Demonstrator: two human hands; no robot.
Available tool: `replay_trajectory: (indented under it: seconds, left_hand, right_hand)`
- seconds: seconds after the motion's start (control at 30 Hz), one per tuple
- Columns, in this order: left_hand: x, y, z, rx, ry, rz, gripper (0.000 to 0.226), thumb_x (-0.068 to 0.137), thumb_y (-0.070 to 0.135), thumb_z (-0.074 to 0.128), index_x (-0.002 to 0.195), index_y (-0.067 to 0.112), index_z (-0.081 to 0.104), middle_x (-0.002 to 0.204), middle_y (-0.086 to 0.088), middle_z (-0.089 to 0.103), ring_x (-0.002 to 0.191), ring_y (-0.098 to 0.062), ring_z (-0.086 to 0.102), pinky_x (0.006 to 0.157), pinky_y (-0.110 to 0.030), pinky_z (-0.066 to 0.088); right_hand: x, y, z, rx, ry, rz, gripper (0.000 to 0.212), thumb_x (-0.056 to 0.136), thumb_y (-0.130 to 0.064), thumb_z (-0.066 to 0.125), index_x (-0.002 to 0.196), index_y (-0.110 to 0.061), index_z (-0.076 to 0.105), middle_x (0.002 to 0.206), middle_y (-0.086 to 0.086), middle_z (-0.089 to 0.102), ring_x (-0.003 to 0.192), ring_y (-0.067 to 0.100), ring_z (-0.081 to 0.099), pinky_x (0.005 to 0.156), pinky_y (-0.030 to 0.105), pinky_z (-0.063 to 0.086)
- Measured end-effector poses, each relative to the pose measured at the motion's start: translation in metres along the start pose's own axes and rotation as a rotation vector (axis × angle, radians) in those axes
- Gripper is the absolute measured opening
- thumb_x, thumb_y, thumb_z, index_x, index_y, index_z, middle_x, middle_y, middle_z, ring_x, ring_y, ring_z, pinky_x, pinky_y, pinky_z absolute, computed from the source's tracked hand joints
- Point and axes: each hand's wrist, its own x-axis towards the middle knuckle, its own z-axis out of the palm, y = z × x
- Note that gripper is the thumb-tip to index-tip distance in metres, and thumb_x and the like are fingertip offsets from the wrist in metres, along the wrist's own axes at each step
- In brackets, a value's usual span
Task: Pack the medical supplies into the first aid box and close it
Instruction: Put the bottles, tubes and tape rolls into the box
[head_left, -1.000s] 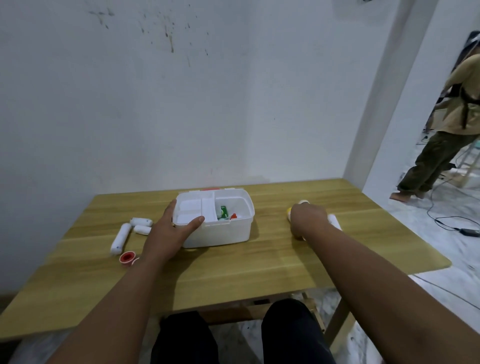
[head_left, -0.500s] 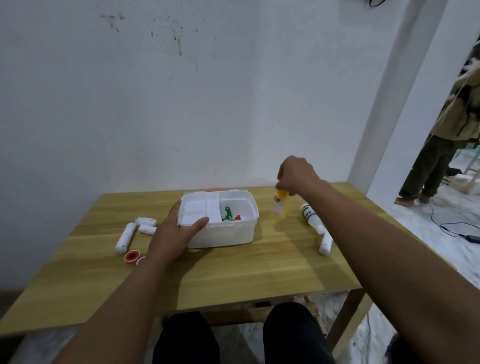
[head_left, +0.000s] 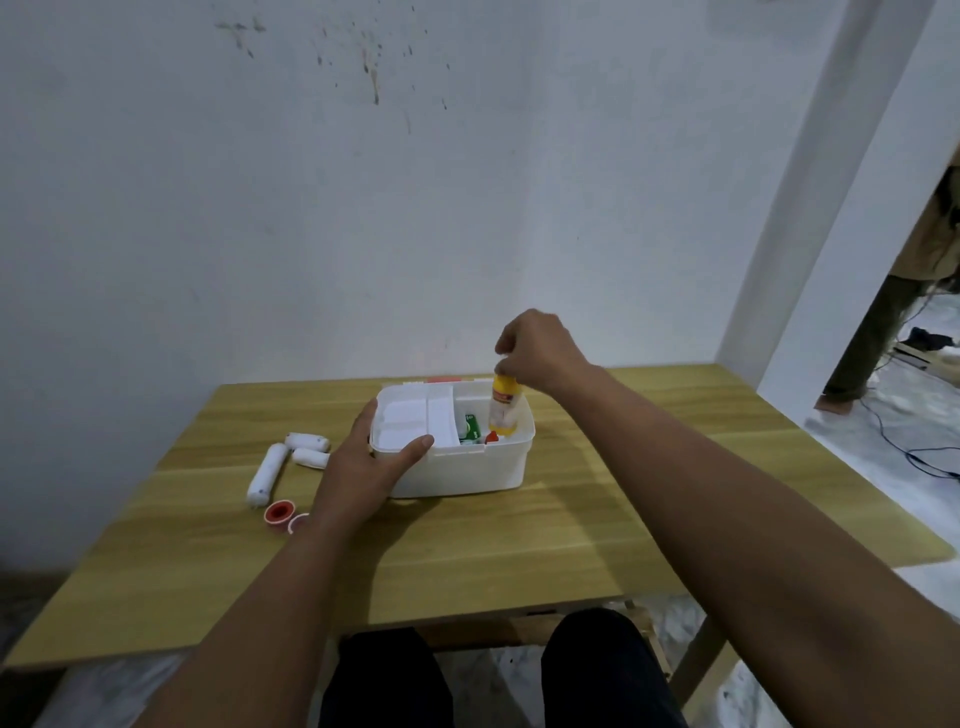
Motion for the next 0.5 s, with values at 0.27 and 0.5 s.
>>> replay_trajectory:
  seconds: [0.27, 0.5]
  left_hand:
    - [0.000, -0.001, 0.001, -0.048, 0.021, 0.010, 0.099, 0.077, 0.067, 0.076, 0.160, 0.039, 0.029, 0.157, 0.008, 0.047, 0.141, -0.020, 0.046, 0.104, -0.040, 0.046]
    - [0.002, -0.004, 0.000, -0.049, 0.008, 0.008, 0.101, 0.076, 0.072, 0.074, 0.160, 0.041, 0.028, 0.158, 0.008, 0.045, 0.141, -0.021, 0.045, 0.105, -0.044, 0.049]
  right_hand:
    - [-0.005, 0.009, 0.053, 0.020, -0.018, -0.043, 0.027, 0.084, 0.003, 0.066, 0.104, -0.010, 0.079, 0.113, 0.008, 0.075, 0.106, 0.024, 0.069, 0.086, 0.030, 0.053]
    - [-0.005, 0.021, 0.042, 0.173, -0.014, -0.039, 0.032, 0.087, -0.026, 0.078, 0.117, -0.017, 0.076, 0.119, 0.003, 0.074, 0.105, 0.017, 0.070, 0.096, 0.035, 0.056]
